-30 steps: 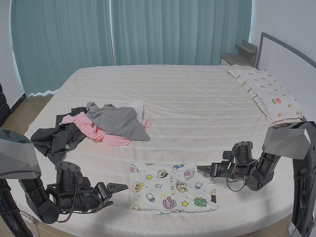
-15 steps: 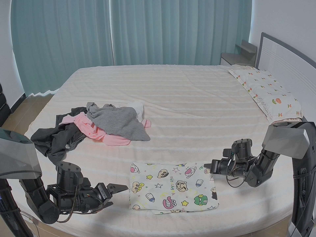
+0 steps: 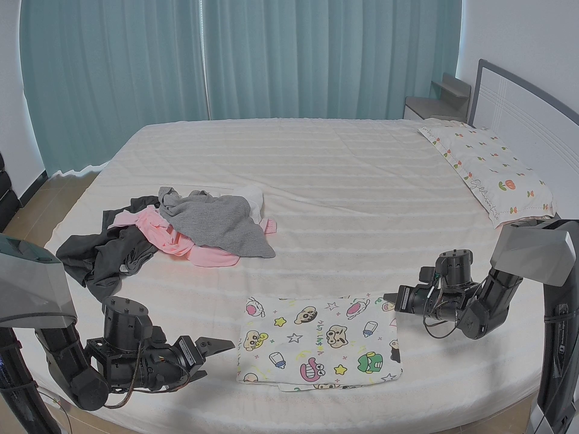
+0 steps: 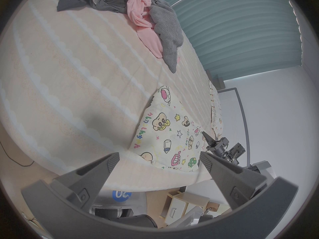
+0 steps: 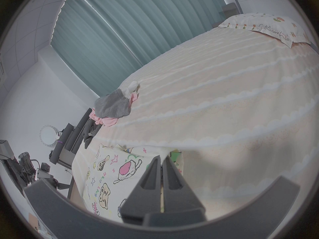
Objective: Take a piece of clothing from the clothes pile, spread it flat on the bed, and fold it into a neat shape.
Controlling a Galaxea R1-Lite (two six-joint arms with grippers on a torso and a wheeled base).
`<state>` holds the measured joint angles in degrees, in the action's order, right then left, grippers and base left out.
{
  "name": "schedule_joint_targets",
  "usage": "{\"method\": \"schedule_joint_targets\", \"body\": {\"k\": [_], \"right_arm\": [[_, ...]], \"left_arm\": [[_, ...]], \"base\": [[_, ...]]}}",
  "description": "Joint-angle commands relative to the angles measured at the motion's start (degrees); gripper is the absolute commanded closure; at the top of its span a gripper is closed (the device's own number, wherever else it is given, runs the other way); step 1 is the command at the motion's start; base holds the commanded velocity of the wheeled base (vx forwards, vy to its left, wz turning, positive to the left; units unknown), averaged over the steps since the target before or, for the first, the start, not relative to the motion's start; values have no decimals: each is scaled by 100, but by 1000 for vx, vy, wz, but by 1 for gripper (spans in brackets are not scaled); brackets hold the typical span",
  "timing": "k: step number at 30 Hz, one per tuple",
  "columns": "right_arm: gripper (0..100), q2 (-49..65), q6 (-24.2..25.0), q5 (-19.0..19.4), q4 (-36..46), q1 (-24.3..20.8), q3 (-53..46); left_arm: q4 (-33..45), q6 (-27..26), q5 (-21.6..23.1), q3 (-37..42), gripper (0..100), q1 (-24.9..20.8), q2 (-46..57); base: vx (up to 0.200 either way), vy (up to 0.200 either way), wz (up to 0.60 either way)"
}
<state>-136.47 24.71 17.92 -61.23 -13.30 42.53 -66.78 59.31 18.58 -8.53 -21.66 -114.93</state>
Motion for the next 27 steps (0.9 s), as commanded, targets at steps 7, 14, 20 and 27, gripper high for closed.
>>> {"method": "schedule_joint_targets", "body": {"k": [7, 14, 20, 27], "right_arm": [[100, -72, 7, -17, -3, 20, 62], [100, -81, 7, -17, -3, 20, 71], [0, -90, -1, -17, -3, 20, 18], [0, -46, 7, -8, -3, 20, -166]], "left_arm": [[-2, 2, -3, 1, 0, -5, 6], [-2, -7, -3, 1, 0, 4, 6], [-10, -7, -3, -8, 0, 4, -38], [-10, -33, -56, -96, 0, 4, -117]], "base": [[0, 0, 0], [0, 0, 0], [0, 0, 0], [0, 0, 0]]}}
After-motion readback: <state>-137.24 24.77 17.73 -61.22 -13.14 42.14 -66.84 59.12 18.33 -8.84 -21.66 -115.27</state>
